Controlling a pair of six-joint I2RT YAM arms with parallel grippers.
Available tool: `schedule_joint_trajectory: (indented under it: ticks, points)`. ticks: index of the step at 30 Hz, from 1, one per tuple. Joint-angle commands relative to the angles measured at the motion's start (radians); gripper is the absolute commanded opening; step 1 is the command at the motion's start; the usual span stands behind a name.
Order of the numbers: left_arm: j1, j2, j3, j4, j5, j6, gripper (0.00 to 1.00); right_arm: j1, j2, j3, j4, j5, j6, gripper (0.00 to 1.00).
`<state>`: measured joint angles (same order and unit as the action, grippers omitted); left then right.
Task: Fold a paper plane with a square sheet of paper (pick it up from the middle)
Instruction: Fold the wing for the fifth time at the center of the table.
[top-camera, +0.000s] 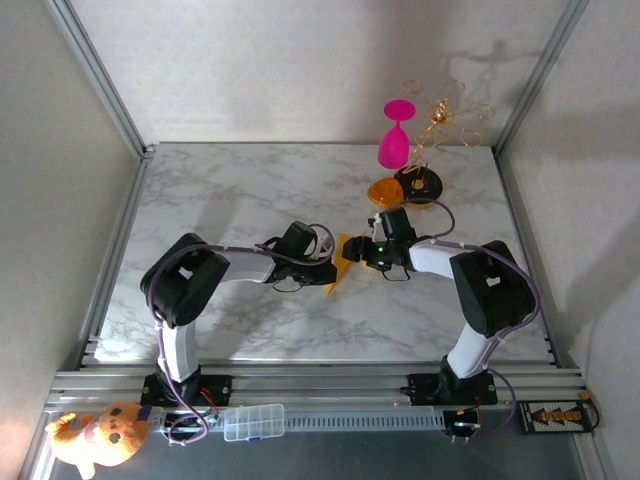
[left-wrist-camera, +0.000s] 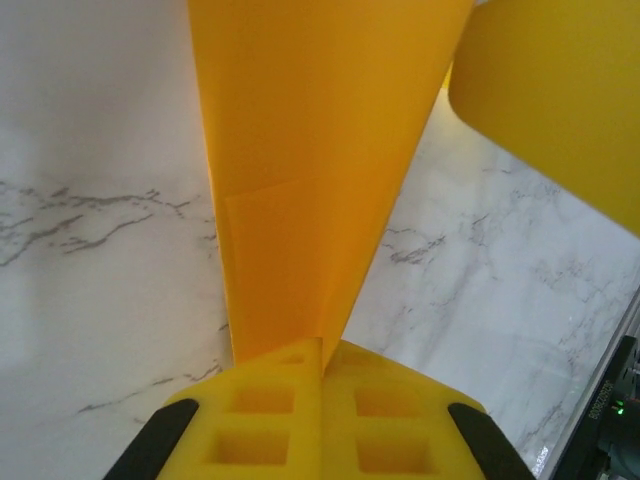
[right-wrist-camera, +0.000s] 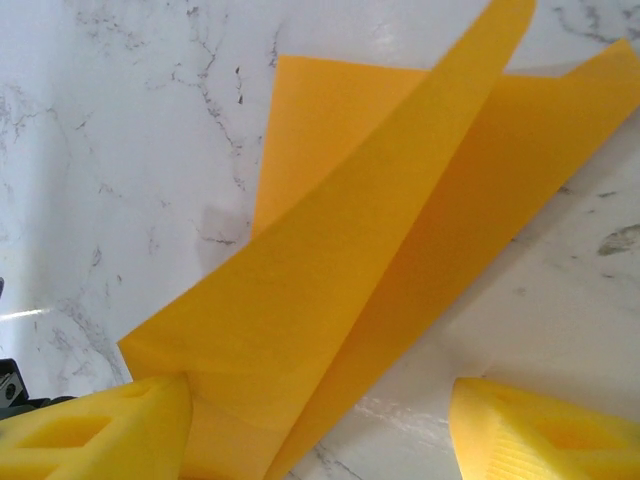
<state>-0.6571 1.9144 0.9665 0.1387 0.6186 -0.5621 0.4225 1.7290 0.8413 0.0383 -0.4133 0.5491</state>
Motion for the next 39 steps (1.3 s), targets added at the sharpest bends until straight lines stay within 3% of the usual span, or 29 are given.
schedule_joint_trajectory:
  ticks: [1, 10, 21, 39]
  points:
    - [0.011, 0.021, -0.001, 0.006, 0.018, -0.007, 0.0, 0.007, 0.034, 0.021, -0.021, 0.018, -0.015, 0.7]
    - [0.015, 0.016, -0.002, 0.007, 0.018, -0.005, 0.04, 0.008, 0.081, 0.057, -0.108, 0.121, -0.009, 0.69]
    - [0.016, -0.045, -0.041, 0.04, -0.011, -0.022, 0.25, 0.014, 0.144, 0.1, -0.201, 0.21, 0.026, 0.68]
    - [-0.022, -0.155, -0.104, 0.093, -0.139, 0.037, 0.31, 0.019, 0.205, 0.138, -0.269, 0.265, 0.051, 0.65]
